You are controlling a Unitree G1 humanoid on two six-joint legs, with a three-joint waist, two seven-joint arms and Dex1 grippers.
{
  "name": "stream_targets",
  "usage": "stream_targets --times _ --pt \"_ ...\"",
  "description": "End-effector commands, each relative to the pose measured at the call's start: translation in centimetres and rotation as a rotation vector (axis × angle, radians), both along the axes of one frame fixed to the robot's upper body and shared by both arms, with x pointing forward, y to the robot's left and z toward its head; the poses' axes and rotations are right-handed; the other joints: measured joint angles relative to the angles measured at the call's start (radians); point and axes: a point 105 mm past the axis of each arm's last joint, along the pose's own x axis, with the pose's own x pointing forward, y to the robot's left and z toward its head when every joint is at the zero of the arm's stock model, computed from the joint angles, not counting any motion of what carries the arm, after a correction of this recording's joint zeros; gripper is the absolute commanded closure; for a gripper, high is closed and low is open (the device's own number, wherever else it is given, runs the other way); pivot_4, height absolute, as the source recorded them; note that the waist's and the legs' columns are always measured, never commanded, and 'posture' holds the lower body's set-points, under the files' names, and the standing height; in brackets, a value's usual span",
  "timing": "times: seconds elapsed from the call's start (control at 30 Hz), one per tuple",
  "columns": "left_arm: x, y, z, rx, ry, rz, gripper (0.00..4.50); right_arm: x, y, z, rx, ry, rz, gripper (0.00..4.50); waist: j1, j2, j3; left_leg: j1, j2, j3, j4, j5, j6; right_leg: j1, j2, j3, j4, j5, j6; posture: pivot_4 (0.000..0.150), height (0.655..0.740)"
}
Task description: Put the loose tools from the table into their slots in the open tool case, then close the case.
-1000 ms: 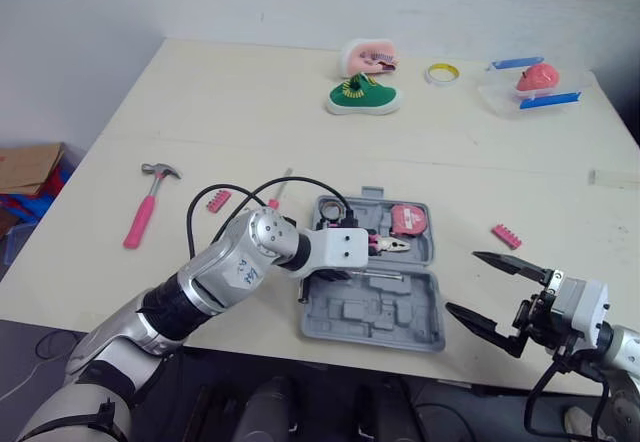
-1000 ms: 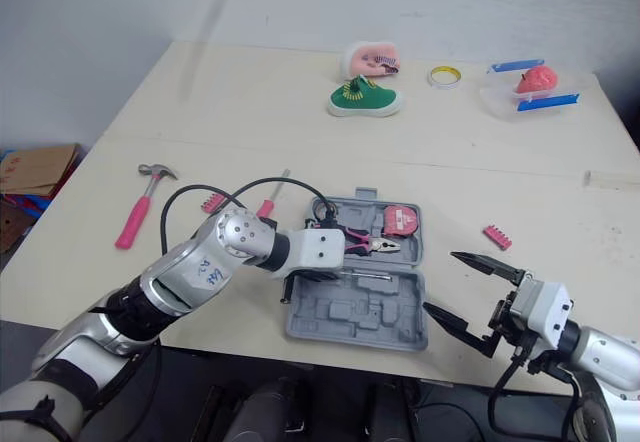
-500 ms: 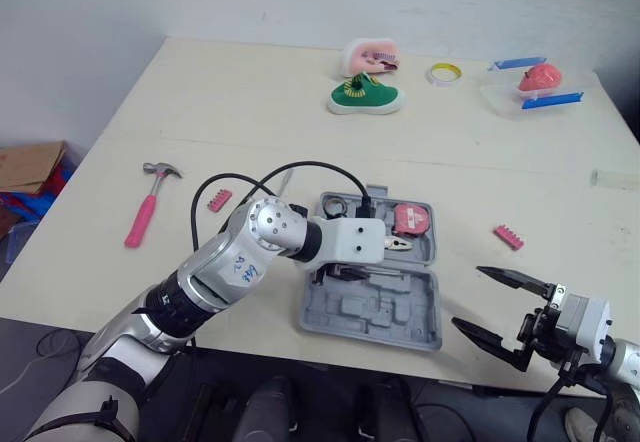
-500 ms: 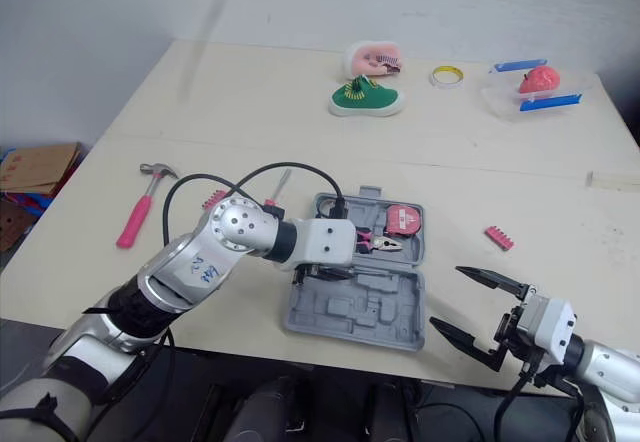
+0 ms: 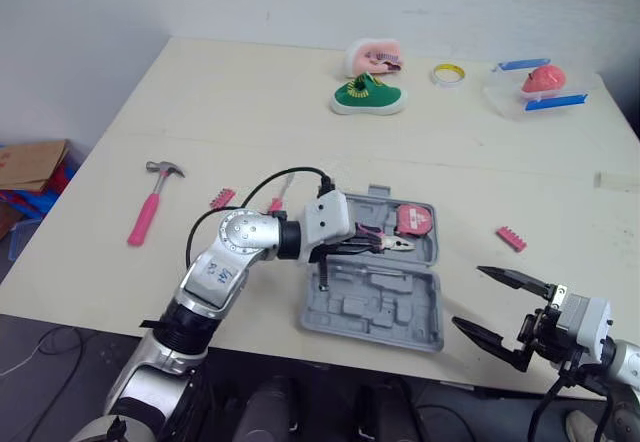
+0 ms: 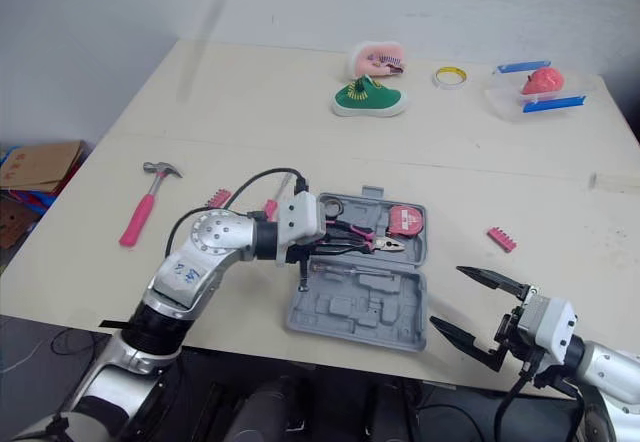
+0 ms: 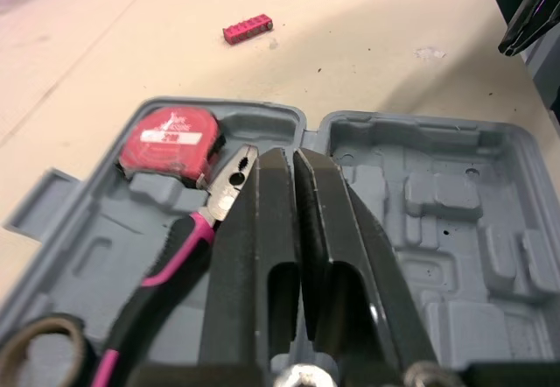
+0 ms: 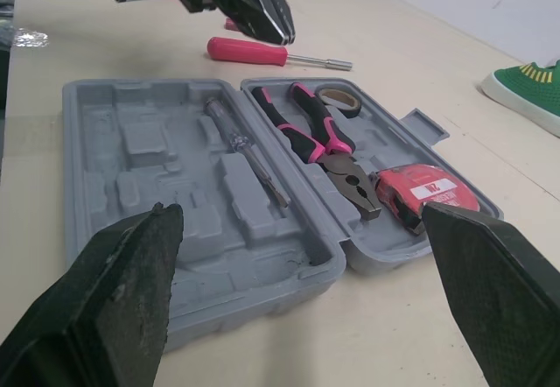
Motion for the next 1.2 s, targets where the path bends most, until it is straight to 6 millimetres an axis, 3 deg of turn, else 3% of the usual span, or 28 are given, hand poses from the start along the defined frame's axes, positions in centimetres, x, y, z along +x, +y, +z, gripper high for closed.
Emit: stream_targets --times 0.03,0.27,0.77,1.07,1.2 --pt "-0.4 0.2 -1.0 0.005 -0.037 -0.037 4.48 0.1 0.0 1.2 -0.003 -0.043 -0.006 0.0 -0.001 0.0 0.0 0.0 0.0 0.0 0.0 0.0 0.0 0.0 0.0 0.0 0.0 0.0 0.0 0.15 0.74" --pt "-0.2 -0.3 -3.8 -0.041 0.18 0.042 4.48 0.4 0.1 1.4 -0.005 -0.047 -0.021 0.0 -0.001 0.0 0.0 0.0 0.0 0.0 0.0 0.0 0.0 0.0 0.0 0.0 0.0 0.0 0.0 0.15 0.74" --pt "-0.1 0.3 -7.4 0.13 0.192 0.098 4.48 0.7 0.4 1.6 -0.002 -0.047 -0.021 0.0 -0.001 0.001 -0.001 0.0 0.0 0.0 -0.001 0.0 0.0 0.0 0.0 0.0 0.0 0.0 0.0 0.15 0.74" --pt "0.0 2.4 -11.2 0.32 0.329 0.214 4.48 0.8 0.3 1.8 -0.004 -0.053 -0.026 0.0 -0.001 0.002 -0.004 0.005 0.001 0.0 -0.001 -0.001 -0.001 0.004 0.0 0.001 -0.001 0.0 0.0 0.15 0.74" --pt "0.3 2.5 -11.8 0.345 0.344 0.253 4.48 0.9 0.3 1.9 -0.003 -0.057 -0.029 0.0 -0.001 0.007 -0.009 0.013 0.002 0.0 -0.002 -0.009 -0.002 0.012 0.0 0.001 -0.003 0.0 -0.001 0.15 0.74"
